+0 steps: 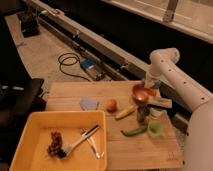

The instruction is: Wipe red bowl with sponge

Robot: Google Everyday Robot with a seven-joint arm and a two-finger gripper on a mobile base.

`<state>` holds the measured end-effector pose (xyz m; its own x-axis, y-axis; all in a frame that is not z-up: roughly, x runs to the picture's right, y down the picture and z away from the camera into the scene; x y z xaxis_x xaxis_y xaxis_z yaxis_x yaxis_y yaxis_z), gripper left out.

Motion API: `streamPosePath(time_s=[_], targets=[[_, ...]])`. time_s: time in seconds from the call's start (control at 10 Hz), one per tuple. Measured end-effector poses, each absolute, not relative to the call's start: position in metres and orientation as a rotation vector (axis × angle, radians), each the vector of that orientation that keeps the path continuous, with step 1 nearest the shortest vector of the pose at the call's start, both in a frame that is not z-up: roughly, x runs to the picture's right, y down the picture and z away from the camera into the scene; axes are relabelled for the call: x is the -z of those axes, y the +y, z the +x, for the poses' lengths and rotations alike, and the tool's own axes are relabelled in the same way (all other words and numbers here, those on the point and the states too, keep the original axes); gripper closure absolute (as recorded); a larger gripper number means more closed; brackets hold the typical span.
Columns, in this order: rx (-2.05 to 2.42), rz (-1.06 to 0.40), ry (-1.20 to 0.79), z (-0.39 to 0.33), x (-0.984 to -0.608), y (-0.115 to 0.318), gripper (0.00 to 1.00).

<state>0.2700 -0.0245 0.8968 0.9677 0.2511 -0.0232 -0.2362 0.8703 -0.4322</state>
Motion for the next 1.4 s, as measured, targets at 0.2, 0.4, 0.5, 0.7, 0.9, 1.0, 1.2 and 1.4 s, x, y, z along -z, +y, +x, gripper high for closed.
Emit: streamPosePath(time_s=[0.2,0.4,0.5,0.7,0.9,1.0,1.2,1.4], targets=[[-0.272,-0.488,-0.074,0.265,-0.917,-0.012,1.0],[-0.264,-0.516,-0.115,0.252,-0.928,-0.006,1.0],[-0.255,-0.53,-0.125,0.245,-0.931,-0.004,1.0],[-0.233,-0.561,-0.15,0.23,-0.937,0.003,1.0],[-0.223,-0.585,-0.16,0.226,-0.938,0.009,1.0],[-0.217,-0.598,-0.159,0.225,-0.938,0.013,1.0],[-0.196,-0.631,-0.088,0.231,-0.94,0.022,1.0],[-0.21,-0.628,-0.028,0.25,-0.944,0.018,1.0]])
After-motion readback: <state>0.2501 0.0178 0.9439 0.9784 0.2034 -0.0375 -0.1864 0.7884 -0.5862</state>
